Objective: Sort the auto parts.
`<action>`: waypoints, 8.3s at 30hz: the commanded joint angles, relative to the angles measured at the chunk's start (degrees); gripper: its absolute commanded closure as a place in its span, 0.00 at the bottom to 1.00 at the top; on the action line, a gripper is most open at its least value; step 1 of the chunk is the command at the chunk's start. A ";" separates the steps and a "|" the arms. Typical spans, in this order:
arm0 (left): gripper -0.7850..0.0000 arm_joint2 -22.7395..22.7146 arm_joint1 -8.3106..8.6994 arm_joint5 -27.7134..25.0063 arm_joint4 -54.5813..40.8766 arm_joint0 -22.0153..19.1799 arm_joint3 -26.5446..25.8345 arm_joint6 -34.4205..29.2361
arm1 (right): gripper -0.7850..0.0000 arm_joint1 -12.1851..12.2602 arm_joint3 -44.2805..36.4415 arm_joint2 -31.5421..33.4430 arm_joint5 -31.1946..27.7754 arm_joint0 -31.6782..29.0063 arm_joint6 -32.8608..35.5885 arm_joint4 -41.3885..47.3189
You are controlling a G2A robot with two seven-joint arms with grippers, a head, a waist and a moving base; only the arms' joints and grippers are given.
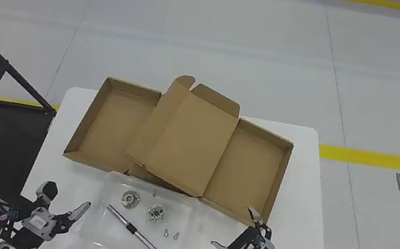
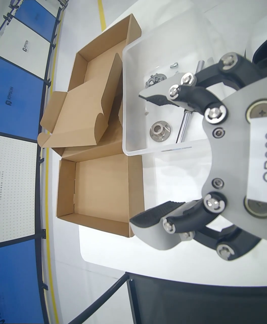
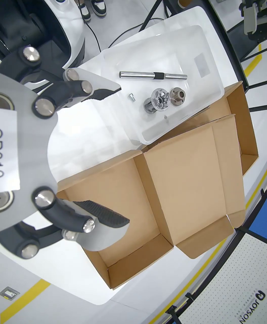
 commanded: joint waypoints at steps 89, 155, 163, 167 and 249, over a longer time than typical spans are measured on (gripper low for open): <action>0.00 -2.35 0.14 -5.70 -8.04 -1.12 1.07 -4.36 | 1.00 -21.75 54.43 -48.50 -5.30 55.76 23.78 10.09; 0.00 -2.35 0.14 -5.70 -8.04 -1.12 1.07 -4.36 | 0.60 -16.70 69.66 -16.73 20.69 58.97 15.97 15.66; 0.00 -2.35 0.14 -5.70 -8.04 -1.12 1.07 -4.36 | 0.00 -16.91 71.52 -16.58 21.13 59.50 15.96 15.59; 0.00 -2.35 0.14 -5.70 -8.04 -1.12 1.07 -4.36 | 0.00 -16.54 69.17 -15.72 21.44 58.28 14.59 14.84; 0.00 -2.35 0.14 -5.70 -8.04 -1.12 1.07 -4.36 | 0.69 -20.90 45.52 -42.36 -5.32 43.46 38.50 2.17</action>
